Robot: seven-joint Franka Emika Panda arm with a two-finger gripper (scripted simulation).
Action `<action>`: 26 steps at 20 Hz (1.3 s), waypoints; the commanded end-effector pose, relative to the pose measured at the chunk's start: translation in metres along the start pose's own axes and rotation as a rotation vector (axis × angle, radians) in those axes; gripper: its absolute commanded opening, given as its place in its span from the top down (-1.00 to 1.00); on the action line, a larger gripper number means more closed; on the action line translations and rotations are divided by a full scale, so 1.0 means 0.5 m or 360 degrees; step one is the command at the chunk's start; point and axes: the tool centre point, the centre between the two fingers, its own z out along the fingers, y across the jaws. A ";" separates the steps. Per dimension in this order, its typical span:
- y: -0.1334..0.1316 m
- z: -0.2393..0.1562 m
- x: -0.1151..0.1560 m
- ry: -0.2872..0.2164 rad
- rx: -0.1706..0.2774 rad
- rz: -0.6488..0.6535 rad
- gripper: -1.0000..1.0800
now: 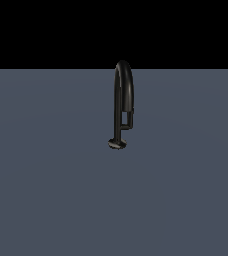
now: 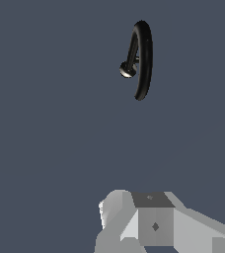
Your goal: Turn on the faucet by rotating a designated handle.
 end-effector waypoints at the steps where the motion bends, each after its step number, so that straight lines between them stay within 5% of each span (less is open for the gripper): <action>1: 0.000 0.000 0.000 0.0000 0.0000 0.0000 1.00; 13: -0.001 0.003 0.040 -0.0072 0.0063 0.0069 1.00; 26: 0.005 0.027 0.171 -0.0310 0.0274 0.0298 1.00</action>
